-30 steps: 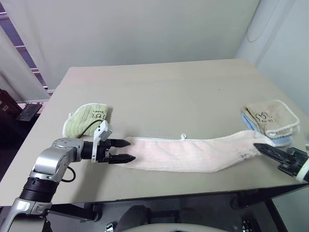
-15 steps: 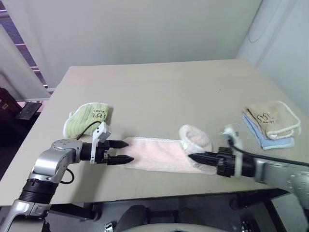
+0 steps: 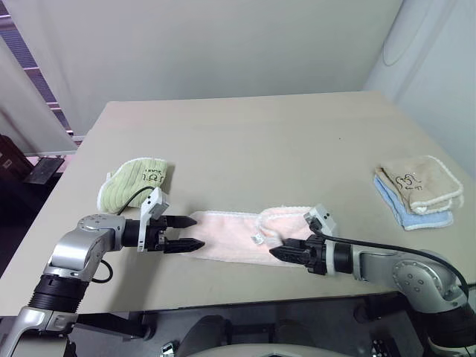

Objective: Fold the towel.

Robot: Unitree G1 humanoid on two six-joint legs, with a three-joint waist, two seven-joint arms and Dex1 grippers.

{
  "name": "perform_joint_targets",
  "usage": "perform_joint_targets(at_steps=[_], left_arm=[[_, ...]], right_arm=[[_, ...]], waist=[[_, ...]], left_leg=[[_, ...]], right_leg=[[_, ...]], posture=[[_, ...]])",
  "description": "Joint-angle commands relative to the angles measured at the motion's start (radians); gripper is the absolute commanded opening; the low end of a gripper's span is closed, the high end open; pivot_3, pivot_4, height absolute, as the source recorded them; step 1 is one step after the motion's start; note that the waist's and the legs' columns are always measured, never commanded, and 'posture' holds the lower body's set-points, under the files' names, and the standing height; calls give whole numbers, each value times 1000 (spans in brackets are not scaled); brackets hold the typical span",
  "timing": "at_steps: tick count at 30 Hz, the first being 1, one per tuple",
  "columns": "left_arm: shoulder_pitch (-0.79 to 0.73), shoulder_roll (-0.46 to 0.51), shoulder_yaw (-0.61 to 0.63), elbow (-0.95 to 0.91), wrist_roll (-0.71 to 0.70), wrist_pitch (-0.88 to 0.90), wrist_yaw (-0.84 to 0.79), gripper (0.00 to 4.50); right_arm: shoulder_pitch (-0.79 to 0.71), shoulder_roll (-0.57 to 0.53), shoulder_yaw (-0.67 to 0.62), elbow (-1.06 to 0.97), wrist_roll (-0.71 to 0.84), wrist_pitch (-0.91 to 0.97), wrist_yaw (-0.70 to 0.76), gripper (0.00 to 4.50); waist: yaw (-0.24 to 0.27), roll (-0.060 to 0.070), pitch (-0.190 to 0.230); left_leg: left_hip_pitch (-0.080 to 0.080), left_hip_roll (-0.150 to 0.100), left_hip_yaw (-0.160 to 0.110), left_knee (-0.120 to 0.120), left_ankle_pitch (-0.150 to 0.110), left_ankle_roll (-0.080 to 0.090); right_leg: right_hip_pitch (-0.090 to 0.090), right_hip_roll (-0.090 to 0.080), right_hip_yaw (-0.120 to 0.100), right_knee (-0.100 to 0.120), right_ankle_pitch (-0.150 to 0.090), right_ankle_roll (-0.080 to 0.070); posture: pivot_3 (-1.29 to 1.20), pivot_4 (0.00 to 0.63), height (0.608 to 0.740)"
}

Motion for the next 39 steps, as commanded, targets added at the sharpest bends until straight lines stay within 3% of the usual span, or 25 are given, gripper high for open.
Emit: perform_joint_targets(at_steps=[1,3,5,8,11,14,18,21,27,30,33,36,39], left_arm=[[-33,15,32,-9,-27,6,-16,4428],[-51,14,50,-5,-46,20,-22,4428],[-84,6,78,0,-92,59,-29,4249],[-132,-8,84,-14,-136,87,-44,3502],[-217,-88,54,4,-138,73,-11,2475],[-298,-202,-7,54,-101,33,11,1263],[-369,-320,-95,126,-45,-24,3,0],[-408,-400,-151,197,-5,-72,-9,0],[-427,-528,-277,388,160,-249,7,0],[-395,-547,-389,487,273,-357,-40,0],[-390,-571,-463,648,425,-544,57,0],[-394,-594,-440,710,437,-589,74,0],[-402,-601,-397,707,411,-582,51,0]], right_arm=[[16,-8,-59,-96,25,-50,71,3550],[39,-15,-133,-132,79,-74,113,4276],[52,-12,-241,-138,144,-106,135,4294],[70,-31,-341,-131,113,-178,171,4301],[99,-26,-381,-88,58,-240,194,3730],[115,-10,-373,-51,5,-300,224,2573],[109,25,-336,-1,-59,-356,241,1096],[117,54,-296,48,-116,-404,278,33],[91,121,-178,181,-279,-503,296,33],[74,148,-103,283,-382,-540,287,33],[46,190,-46,395,-490,-599,256,33],[47,203,4,440,-567,-640,265,33],[45,216,2,453,-574,-650,281,33]], waist=[[0,0,0],[3,0,0],[2,0,0],[2,-1,0],[6,-2,-1],[16,-3,-1],[23,-3,-2],[26,-3,-2],[26,-3,-2],[24,-3,-2],[25,-3,-3],[26,-6,-11],[22,-6,-11]], left_leg=[[0,0,0,0,0,0],[0,0,0,0,0,0],[0,0,0,0,0,0],[0,0,0,2,0,0],[2,0,0,2,0,0],[2,0,0,3,0,0],[2,0,1,4,0,0],[2,0,1,4,0,0],[2,0,1,6,0,0],[2,0,1,8,0,0],[2,1,1,8,0,0],[5,1,0,9,0,0],[16,1,-1,9,-1,0]], right_leg=[[0,0,0,0,0,1],[0,0,0,0,1,2],[0,0,0,0,1,2],[2,0,0,0,2,3],[3,0,0,-1,2,3],[4,0,0,0,4,4],[3,1,1,0,5,5],[3,2,1,0,5,5],[4,3,2,0,5,5],[4,3,2,0,6,5],[4,4,3,0,7,4],[7,5,3,1,7,4],[21,5,2,-2,6,4]], posture=[[0,0,740],[0,0,740],[0,0,740],[0,0,740],[0,0,740],[0,0,740],[0,0,740],[0,0,740],[0,0,740],[0,0,740],[0,0,740],[0,0,740],[0,0,740]])
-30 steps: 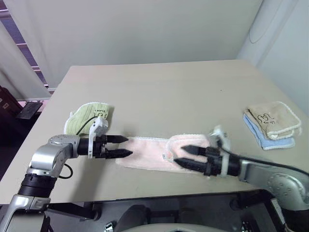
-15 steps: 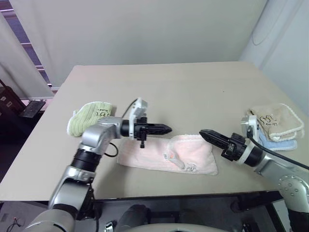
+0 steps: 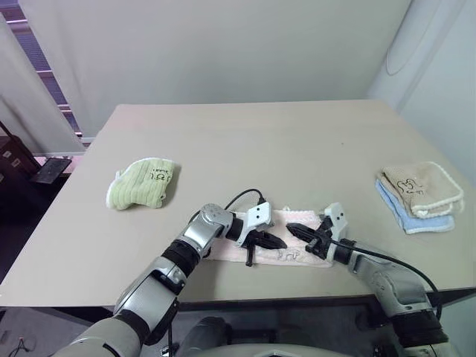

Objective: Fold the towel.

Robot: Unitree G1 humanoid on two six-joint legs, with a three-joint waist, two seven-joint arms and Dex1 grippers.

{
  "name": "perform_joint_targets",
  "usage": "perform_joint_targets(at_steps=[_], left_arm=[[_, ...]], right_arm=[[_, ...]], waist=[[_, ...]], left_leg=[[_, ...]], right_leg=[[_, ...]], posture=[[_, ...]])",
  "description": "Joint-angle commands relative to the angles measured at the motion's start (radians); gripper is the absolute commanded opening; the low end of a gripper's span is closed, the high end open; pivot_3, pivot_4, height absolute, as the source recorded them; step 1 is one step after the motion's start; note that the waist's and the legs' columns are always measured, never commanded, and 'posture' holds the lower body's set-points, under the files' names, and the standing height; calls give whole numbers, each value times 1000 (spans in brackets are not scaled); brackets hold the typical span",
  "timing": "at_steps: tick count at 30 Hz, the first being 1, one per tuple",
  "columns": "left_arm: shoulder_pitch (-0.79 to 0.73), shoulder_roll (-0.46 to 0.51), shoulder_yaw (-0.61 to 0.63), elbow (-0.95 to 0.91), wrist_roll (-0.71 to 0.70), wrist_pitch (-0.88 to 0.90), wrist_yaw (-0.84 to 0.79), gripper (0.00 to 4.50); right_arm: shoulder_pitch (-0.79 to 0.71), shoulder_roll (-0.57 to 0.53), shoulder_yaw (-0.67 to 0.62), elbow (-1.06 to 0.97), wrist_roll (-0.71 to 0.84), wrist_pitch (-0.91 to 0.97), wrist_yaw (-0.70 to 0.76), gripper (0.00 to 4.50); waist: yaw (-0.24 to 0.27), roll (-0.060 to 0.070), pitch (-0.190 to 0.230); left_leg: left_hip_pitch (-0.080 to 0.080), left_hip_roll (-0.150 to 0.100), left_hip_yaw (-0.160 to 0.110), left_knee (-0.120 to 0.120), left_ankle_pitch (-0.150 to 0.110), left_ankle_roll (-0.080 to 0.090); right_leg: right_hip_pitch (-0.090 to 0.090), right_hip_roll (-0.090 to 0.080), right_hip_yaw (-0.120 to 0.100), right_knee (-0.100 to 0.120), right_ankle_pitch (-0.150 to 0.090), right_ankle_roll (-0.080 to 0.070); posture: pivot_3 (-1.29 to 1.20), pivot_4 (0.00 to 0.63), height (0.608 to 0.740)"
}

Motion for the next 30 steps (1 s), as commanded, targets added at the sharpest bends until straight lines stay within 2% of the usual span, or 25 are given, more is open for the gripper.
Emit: perform_joint_targets(at_steps=[1,5,8,9,12,17,19,22,23,26,30], left_arm=[[-4,5,37,6,0,21,-11,0],[24,45,86,-168,-109,166,-142,0],[31,72,142,-285,-182,283,-150,568],[31,87,160,-324,-202,321,-145,922],[36,141,222,-438,-256,428,-119,1918],[60,265,334,-570,-349,576,-89,3826],[96,358,398,-629,-390,648,-79,4481],[135,448,467,-681,-434,732,-40,4500],[151,486,493,-694,-451,779,-24,4500],[192,593,555,-693,-516,947,-11,4500],[234,706,542,-677,-581,1114,-42,4500]], right_arm=[[2,15,20,15,-15,-7,30,33],[-4,15,-16,-21,29,15,64,33],[-11,14,-62,-77,87,46,73,0],[-17,14,-82,-99,111,60,71,0],[-19,-1,-125,-187,170,97,72,581],[-41,-21,-170,-290,227,156,45,2416],[-59,-38,-174,-342,256,197,35,3112],[-77,-68,-174,-381,306,289,24,4239],[-94,-87,-176,-379,356,370,15,4476],[-149,-122,-181,-354,475,555,-7,4476],[-220,-120,-180,-304,543,675,-31,4476]], waist=[[-3,0,0],[-25,2,1],[-27,3,1],[-26,3,1],[-26,3,1],[-26,3,1],[-29,4,2],[-27,5,2],[-26,4,3],[-25,4,3],[-25,5,4]], left_leg=[[2,0,0,0,0,0],[1,0,-1,0,0,0],[-7,0,-2,-2,0,0],[-10,0,-3,-1,0,1],[-16,-1,-3,0,1,2],[-15,0,-3,0,0,0],[-12,0,-4,0,0,0],[-12,-1,-3,0,0,0],[-12,-1,-3,0,0,0],[-12,-1,-3,0,0,0],[-12,-1,-3,0,0,0]], right_leg=[[4,0,0,-1,-2,3],[6,0,-1,0,-2,3],[-5,0,-1,1,-1,-1],[-13,0,-1,1,0,0],[-21,1,0,5,3,4],[-22,2,0,10,2,4],[-20,2,1,10,1,1],[-20,2,3,10,0,0],[-20,2,3,10,0,-1],[-20,2,3,10,0,-1],[-20,2,3,9,-1,-2]], posture=[[0,0,740],[0,0,740],[0,0,740],[0,0,740],[0,0,740],[0,0,740],[0,0,740],[0,0,740],[0,0,740],[0,0,740],[0,0,740]])
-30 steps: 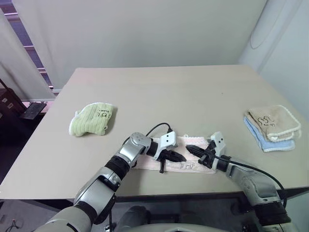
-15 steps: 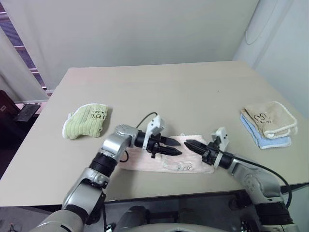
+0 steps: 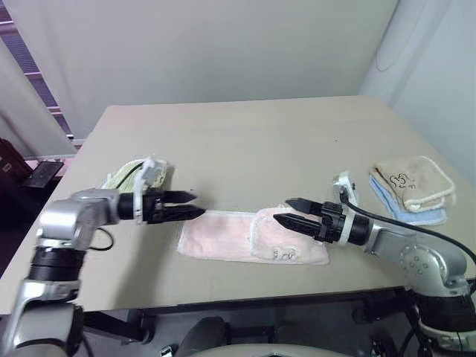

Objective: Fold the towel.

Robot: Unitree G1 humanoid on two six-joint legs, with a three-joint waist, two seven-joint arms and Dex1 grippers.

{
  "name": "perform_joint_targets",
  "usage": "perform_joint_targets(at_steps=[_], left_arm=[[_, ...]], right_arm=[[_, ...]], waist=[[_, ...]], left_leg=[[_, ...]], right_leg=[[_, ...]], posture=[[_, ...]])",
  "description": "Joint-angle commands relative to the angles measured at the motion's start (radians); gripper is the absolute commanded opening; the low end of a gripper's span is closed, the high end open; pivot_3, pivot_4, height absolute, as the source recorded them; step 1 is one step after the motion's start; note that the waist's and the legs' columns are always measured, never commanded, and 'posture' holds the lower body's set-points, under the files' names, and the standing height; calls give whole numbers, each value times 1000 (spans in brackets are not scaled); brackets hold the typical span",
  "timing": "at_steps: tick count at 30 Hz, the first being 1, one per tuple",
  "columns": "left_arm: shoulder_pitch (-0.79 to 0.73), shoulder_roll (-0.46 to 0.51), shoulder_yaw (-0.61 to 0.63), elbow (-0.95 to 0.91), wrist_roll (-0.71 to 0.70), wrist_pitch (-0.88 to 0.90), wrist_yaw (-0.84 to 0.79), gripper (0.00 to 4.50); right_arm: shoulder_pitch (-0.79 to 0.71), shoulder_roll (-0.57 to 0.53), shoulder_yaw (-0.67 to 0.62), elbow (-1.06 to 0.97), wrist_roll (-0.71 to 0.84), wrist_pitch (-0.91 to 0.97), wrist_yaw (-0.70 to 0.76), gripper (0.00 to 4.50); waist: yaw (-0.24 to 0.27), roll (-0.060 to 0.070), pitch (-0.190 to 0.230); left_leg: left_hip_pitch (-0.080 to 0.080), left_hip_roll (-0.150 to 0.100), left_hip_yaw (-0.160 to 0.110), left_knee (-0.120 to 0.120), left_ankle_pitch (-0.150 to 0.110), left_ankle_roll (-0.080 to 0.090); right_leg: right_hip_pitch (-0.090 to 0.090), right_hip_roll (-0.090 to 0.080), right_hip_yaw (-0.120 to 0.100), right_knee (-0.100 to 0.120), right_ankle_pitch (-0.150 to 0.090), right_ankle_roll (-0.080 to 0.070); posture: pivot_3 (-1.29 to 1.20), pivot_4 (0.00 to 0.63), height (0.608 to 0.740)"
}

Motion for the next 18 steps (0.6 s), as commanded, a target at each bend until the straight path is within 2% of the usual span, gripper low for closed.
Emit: perform_joint_targets(at_steps=[1,10,14,18], left_arm=[[7,53,4,1,-50,120,1,4500],[86,89,97,-8,-191,441,89,4500],[104,149,6,13,-158,480,126,4500],[95,159,3,43,-183,500,131,4500]], right_arm=[[-67,9,-21,31,68,77,-27,4476],[-117,76,-63,106,120,141,-113,4476],[-113,96,-67,118,124,152,-136,4476],[-101,115,-60,116,119,152,-158,4476]], waist=[[2,1,0],[-3,1,1],[-2,1,0],[-1,2,1]], left_leg=[[0,0,0,0,0,0],[-1,0,1,-6,0,0],[-1,0,2,-9,0,-1],[-1,0,2,-10,0,-1]], right_leg=[[0,0,0,0,0,0],[-2,-1,2,-5,0,0],[-5,0,2,-4,1,0],[-5,0,3,-5,0,0]], posture=[[0,0,740],[0,0,740],[0,0,740],[0,0,740]])
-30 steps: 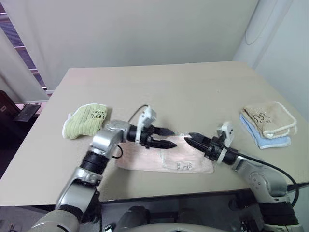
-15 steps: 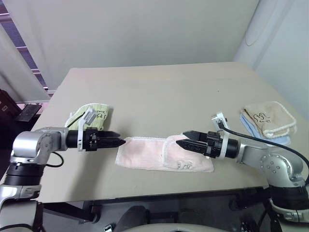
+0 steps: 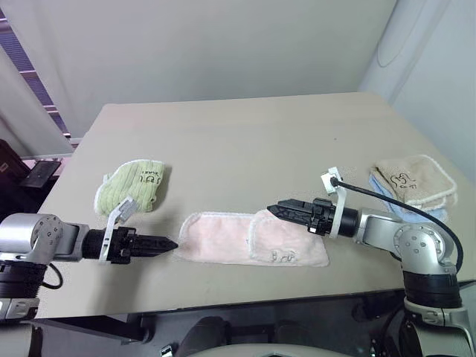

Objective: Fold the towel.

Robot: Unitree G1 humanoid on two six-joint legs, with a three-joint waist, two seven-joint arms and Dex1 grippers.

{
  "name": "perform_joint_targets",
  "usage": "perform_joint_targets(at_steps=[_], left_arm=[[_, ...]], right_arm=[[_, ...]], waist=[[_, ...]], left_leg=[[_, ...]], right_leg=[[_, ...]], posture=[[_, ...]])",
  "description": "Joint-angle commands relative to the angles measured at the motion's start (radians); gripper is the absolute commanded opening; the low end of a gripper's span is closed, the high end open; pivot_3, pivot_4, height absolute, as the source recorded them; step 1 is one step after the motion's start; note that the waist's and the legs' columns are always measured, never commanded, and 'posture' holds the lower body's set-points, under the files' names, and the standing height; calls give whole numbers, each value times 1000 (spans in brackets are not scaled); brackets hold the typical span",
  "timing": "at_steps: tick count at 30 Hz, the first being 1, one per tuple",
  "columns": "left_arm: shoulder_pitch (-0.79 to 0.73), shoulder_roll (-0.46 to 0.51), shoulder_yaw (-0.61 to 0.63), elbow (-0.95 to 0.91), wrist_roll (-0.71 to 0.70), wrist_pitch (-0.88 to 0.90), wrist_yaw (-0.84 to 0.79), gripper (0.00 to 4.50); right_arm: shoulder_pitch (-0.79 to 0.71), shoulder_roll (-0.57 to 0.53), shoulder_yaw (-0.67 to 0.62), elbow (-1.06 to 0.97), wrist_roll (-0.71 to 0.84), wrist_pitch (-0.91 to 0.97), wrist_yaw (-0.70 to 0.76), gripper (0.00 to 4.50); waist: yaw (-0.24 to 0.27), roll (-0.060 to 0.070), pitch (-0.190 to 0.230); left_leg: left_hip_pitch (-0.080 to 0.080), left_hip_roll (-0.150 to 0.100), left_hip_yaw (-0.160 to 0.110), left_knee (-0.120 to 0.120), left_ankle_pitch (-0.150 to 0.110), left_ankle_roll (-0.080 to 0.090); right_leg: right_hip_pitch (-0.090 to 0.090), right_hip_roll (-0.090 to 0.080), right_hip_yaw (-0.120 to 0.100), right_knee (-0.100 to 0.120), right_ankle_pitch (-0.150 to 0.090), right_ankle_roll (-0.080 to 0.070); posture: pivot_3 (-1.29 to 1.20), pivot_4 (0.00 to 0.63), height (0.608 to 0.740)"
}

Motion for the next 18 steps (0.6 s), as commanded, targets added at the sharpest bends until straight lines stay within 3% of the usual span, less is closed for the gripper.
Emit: perform_joint_targets(at_steps=[1,18], left_arm=[[-14,12,2,-2,-27,34,4,4500],[-101,-192,-15,79,-19,86,164,4500]], right_arm=[[-2,13,-17,-15,12,-2,-20,4476],[18,50,-50,-7,-20,-31,-130,4476]], waist=[[1,0,0],[4,1,-1]], left_leg=[[0,0,0,0,0,0],[0,-1,1,1,0,0]], right_leg=[[0,0,0,0,0,0],[1,-1,1,-1,0,-1]], posture=[[0,0,740],[0,0,740]])
